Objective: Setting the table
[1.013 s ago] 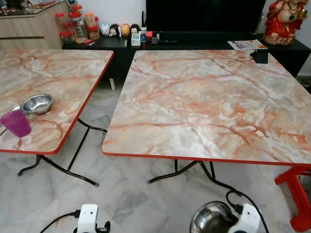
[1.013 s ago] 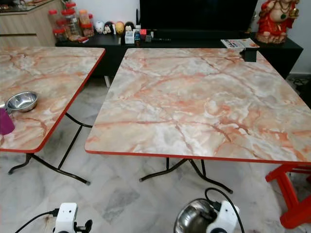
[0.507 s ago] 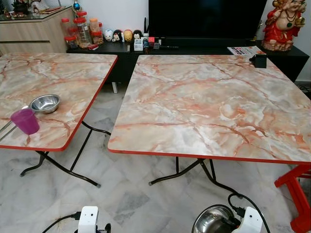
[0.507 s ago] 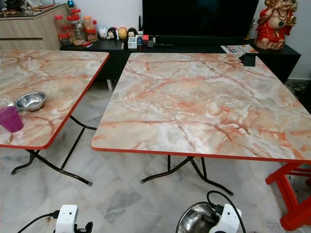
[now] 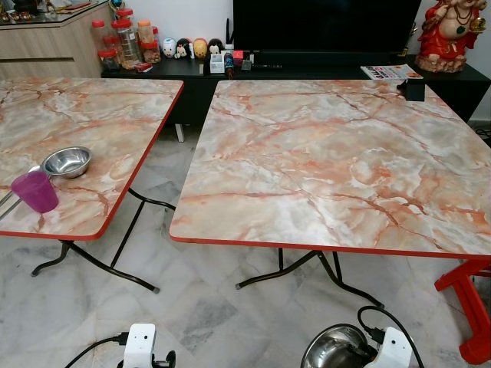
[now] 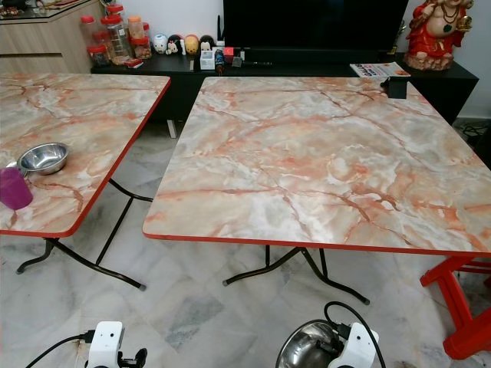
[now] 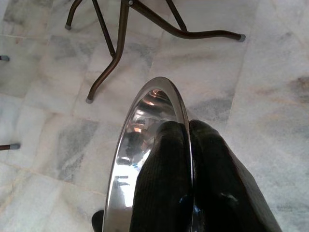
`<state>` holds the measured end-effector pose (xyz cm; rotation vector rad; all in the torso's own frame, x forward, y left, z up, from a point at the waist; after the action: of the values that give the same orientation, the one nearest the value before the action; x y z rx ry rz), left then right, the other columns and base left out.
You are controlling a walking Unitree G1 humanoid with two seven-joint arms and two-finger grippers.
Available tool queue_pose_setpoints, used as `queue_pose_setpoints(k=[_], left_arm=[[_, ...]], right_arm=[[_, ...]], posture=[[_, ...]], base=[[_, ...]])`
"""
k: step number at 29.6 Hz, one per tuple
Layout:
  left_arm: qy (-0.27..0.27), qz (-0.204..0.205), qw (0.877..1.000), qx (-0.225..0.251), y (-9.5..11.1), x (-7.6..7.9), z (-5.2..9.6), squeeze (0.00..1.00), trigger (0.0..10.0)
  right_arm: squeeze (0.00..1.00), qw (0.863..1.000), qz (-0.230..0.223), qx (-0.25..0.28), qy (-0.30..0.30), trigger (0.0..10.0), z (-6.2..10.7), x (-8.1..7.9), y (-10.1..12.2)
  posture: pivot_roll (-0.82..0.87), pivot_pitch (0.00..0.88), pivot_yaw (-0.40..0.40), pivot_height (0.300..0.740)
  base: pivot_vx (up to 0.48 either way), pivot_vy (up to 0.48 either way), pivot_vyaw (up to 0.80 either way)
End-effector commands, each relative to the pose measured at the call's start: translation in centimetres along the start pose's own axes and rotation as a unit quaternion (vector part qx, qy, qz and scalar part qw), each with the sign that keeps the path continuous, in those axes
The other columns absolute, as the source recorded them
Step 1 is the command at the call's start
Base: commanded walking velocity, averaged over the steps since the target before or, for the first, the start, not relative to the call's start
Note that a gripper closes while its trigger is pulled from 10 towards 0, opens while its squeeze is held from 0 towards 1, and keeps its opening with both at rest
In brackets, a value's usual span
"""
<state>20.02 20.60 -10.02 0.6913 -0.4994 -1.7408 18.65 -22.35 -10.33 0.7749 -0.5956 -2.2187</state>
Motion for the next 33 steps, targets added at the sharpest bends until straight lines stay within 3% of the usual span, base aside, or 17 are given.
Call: queue_pose_setpoints(k=[1,33], left_arm=[[-0.001,-0.006,1.000,-0.011,-0.51,-0.23,0.12,0.00,10.0],[-0.001,-0.009,1.000,-0.007,0.02,-0.54,-0.05,0.00,10.0]], right_arm=[[0.00,1.000,0.000,0.002,0.002,10.0,-0.13,-0.26,0.26],[0.00,1.000,-0.014,0.009,-0.012,10.0,0.07,0.52,0.25]], posture=[[0.01,0.000,0.015,0.740],[0.00,0.000,0.029,0.740]], base=[[0.000,0.000,0.00],[0.000,0.000,0.00]])
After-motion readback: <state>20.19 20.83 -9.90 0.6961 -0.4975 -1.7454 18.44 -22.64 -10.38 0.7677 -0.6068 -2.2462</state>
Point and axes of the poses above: a point about 5 cm out from each wrist's last joint towards the gripper, its own z axis pointing back from the gripper into the wrist, its own y axis along the axis of the wrist's last joint, x = y × z, the point moved 3 cm from there along -z, pointing out of the wrist towards the gripper, and after that the axes turned 15 degrees about -z, right-handed, at the moved point
